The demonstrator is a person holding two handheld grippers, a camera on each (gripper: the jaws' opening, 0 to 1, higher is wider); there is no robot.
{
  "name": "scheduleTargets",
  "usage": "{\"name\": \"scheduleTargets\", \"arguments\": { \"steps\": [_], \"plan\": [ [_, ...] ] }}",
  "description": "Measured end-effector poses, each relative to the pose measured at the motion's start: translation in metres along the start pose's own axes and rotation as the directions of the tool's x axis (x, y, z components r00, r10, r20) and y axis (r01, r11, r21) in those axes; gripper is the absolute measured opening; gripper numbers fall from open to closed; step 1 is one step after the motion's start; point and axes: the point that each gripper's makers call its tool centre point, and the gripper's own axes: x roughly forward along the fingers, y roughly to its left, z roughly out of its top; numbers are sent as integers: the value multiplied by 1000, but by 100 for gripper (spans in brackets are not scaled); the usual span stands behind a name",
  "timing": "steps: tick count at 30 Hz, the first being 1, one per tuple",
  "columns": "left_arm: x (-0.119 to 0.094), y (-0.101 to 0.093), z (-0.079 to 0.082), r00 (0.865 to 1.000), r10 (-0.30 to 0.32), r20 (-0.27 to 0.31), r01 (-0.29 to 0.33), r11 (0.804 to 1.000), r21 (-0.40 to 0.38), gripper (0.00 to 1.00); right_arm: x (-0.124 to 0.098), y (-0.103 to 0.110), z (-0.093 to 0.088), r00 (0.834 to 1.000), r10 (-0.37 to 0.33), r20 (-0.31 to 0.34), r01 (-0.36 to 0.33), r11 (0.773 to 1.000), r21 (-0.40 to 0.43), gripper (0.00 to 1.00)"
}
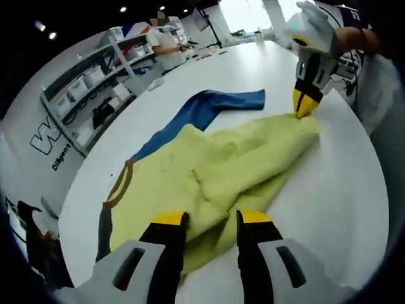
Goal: Fold the garment on the visible template until the final outline fits inside the template.
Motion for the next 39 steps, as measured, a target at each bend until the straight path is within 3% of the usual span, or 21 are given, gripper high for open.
{"name": "scheduleTargets", "arguments": {
  "steps": [7,13,16,20,26,32,39],
  "plan": [
    [-4,-3,14,999,28,40,-31,996,81,31,0,0,0,1000,5,5,-5,1000,14,0],
    [6,-13,4,1000,-11,-6,11,997,80,28,0,0,1,1000,8,9,-8,1000,21,0],
    [9,-15,-2,999,-29,-25,29,999,23,26,0,-1,1,1000,9,11,-9,1000,24,0],
    [13,-12,-10,999,-22,-44,22,1000,9,24,0,0,1,1000,11,14,-12,999,30,0],
    [15,-11,-12,999,-31,-33,29,998,-61,20,0,0,1,1000,13,15,-14,999,36,0],
    [14,-10,-9,999,-35,16,37,985,-166,10,0,-1,1,1000,15,17,-16,999,43,0],
    [-3,-8,-5,998,-24,60,41,956,-292,9,-3,-3,-2,999,34,11,-35,993,110,0]
  ]
}}
